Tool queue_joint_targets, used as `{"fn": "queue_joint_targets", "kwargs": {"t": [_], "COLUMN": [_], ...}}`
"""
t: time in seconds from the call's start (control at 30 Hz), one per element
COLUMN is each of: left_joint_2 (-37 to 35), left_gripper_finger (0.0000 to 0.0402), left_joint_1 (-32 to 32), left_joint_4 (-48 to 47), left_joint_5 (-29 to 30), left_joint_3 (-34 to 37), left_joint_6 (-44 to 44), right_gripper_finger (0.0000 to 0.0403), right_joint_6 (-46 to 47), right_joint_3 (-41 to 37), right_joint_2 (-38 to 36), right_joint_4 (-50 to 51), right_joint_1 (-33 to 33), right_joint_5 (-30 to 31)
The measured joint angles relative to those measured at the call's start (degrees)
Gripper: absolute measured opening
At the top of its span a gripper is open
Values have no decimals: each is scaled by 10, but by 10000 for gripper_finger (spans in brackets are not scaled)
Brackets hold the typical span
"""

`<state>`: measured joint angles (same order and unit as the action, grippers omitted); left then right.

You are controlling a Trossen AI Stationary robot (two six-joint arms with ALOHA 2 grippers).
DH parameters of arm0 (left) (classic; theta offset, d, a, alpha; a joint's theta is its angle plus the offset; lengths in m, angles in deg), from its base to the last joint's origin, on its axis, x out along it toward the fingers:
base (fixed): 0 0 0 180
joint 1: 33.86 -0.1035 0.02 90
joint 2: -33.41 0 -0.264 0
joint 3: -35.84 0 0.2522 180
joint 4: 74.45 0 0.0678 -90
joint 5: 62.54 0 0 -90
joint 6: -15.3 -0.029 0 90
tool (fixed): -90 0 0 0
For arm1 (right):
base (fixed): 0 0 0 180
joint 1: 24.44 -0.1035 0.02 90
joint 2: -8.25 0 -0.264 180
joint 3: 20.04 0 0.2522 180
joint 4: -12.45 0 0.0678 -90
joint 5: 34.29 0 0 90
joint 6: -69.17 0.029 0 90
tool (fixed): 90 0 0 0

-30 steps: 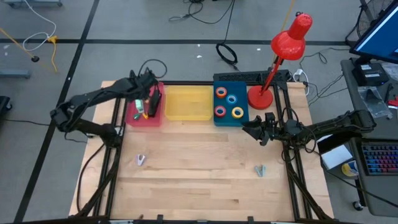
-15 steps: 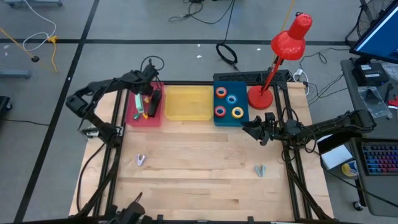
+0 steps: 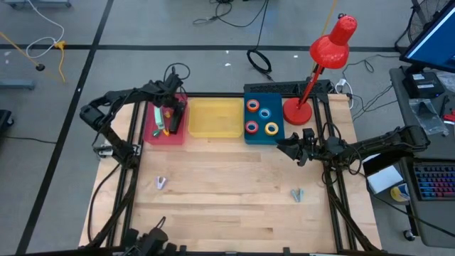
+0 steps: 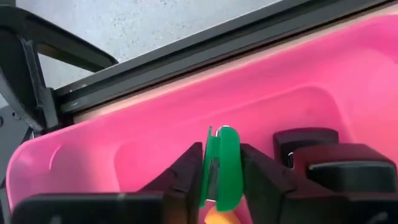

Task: Pick and place Stapler, Stapler remover, tape
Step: Put the green stapler into the red bin, then put the purple stapler remover into the yellow bin

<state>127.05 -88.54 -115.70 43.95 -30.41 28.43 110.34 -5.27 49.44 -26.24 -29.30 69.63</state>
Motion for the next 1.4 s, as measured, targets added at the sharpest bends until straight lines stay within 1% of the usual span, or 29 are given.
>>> {"fn": "queue_joint_targets", "kwargs": {"t": [0.23,0.37,0.5,0.6,0.7,0.77,0.83,0.93,1.0,1.1,1.23,1.4], "left_joint_2": [0,-13,-51,-97,-155,-194,-231,-277,-301,-329,-343,-330], "left_gripper_finger": [188,224,235,232,225,220,215,210,209,209,205,194], "left_joint_1": [1,2,12,29,64,96,136,213,270,354,455,557], "left_joint_4": [7,-6,-31,-65,-119,-167,-212,-271,-300,-321,-341,-397], "left_joint_5": [0,-12,-12,-12,-14,-32,-71,-123,-154,-193,-194,-153], "left_joint_3": [0,-1,-1,-1,-1,-1,-1,-1,-1,-1,-2,-2], "left_joint_6": [0,-10,1,9,24,42,66,108,159,262,395,536], "right_gripper_finger": [206,206,206,206,205,206,206,205,206,206,205,205], "right_joint_6": [0,1,1,0,0,0,-1,-5,-5,-5,-5,-5], "right_joint_3": [0,0,0,0,0,0,0,0,0,0,0,0], "right_joint_2": [0,0,0,0,0,0,0,0,0,0,0,0], "right_joint_4": [0,0,0,0,0,0,0,0,0,0,0,0], "right_joint_1": [0,0,0,0,0,0,0,0,0,0,0,0], "right_joint_5": [0,0,0,0,-1,-1,-2,-2,-2,-2,-4,-5]}}
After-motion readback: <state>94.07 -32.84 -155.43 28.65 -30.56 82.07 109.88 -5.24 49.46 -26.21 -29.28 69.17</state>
